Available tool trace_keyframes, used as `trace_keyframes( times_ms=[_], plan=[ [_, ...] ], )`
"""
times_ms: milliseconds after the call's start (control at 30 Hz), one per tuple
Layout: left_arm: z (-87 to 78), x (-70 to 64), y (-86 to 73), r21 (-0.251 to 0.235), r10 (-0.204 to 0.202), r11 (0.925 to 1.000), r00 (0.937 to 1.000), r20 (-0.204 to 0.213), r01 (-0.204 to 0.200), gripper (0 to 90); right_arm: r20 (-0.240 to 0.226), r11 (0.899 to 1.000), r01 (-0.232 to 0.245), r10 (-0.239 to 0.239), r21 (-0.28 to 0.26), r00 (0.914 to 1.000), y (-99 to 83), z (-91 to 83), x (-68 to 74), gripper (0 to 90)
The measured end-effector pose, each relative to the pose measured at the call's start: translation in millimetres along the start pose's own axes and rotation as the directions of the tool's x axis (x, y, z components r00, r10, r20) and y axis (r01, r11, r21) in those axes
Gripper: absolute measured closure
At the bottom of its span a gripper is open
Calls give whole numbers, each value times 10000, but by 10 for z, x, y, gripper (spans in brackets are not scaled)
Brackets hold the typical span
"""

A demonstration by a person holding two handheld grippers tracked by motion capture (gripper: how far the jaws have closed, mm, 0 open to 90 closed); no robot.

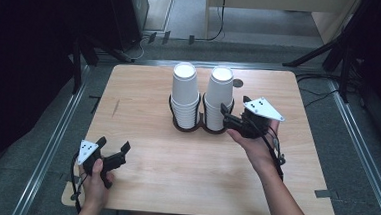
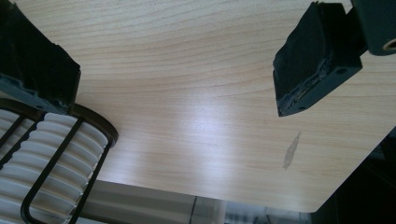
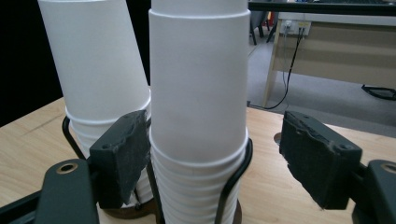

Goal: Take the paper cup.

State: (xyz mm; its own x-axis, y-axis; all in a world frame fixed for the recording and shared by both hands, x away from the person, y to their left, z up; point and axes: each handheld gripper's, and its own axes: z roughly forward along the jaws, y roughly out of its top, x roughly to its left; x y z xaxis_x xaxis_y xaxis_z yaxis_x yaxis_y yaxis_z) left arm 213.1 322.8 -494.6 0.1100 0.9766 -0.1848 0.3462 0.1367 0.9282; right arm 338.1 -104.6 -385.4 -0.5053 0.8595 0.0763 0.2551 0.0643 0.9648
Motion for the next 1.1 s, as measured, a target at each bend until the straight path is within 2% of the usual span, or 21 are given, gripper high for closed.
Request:
trace_keyframes(
  times_ms=[200, 467, 833, 1100],
  plan=[
    [2, 1, 0, -18, 1, 10000, 10000, -11, -1, 8, 58, 10000, -6, 7, -93, 10000, 119, 137, 71, 231],
    [0, 0, -1, -13, -35, 10000, 10000, 3, 35, 8, 260, 10000, -15, 17, -67, 9997, 253, 273, 97, 205],
    [-3, 7, 1, 16, -44, 10000, 10000, 31, 44, 7, 476, 10000, 3, 1, -79, 9989, 453, 445, 172, 223],
    [-3, 9, 2, 23, 15, 10000, 10000, 46, -15, 7, 613, 9999, -135, 130, 85, 9980, 473, 553, 172, 229]
  ],
)
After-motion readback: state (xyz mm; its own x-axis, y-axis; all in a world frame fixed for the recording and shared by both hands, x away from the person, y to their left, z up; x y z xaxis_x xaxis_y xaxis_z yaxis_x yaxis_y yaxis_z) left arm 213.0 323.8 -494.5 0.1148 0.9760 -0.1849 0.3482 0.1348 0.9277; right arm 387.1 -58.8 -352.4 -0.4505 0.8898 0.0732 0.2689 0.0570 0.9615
